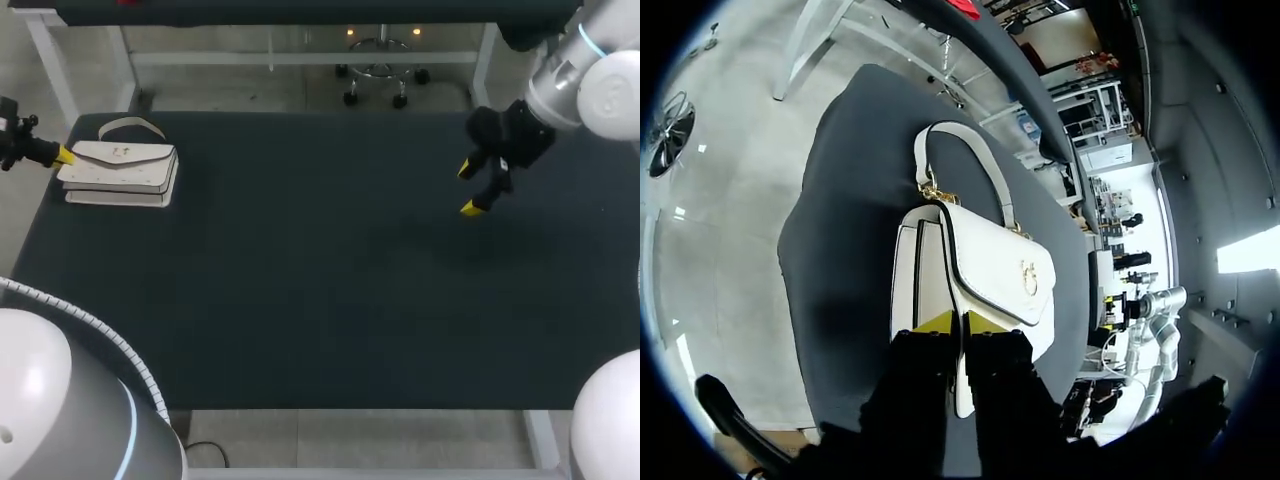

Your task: Pick up the bag, open it, inspect its contents, close it, and place it on the opposite side

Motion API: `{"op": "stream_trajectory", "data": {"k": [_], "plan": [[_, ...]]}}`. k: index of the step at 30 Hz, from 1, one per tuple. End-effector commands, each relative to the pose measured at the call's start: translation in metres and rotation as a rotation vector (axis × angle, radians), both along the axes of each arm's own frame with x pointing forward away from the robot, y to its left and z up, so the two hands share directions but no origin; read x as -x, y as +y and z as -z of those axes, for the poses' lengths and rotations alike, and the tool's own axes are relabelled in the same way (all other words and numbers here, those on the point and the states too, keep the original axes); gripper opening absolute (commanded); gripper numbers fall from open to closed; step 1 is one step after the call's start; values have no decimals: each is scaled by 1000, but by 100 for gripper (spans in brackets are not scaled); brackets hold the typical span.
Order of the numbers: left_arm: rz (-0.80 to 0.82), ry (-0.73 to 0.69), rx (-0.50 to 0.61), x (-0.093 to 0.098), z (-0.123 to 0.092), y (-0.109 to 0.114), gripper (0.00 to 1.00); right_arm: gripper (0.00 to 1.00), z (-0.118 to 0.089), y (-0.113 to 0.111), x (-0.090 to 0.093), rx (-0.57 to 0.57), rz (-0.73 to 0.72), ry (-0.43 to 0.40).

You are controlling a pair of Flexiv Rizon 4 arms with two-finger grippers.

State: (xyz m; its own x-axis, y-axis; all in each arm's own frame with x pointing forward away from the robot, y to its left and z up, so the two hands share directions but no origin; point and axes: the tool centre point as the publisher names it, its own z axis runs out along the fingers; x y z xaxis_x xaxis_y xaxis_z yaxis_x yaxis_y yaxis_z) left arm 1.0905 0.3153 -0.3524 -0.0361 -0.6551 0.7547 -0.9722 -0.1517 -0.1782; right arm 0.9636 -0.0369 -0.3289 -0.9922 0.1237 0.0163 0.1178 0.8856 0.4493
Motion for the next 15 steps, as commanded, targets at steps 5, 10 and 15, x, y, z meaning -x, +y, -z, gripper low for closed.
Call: {"op": "stream_trajectory", "data": {"k": [5, 10, 15], "plan": [[-101, -51, -4, 27, 5, -37, 0, 100, 1, 0, 0, -1, -1, -1], [-147, -73, -8, 40, 3, -59, 0, 100, 1, 0, 0, -1, -1, -1], [-194, -91, -19, 49, -6, -74, 0, 100, 1, 0, 0, -1, -1, -1]]}}
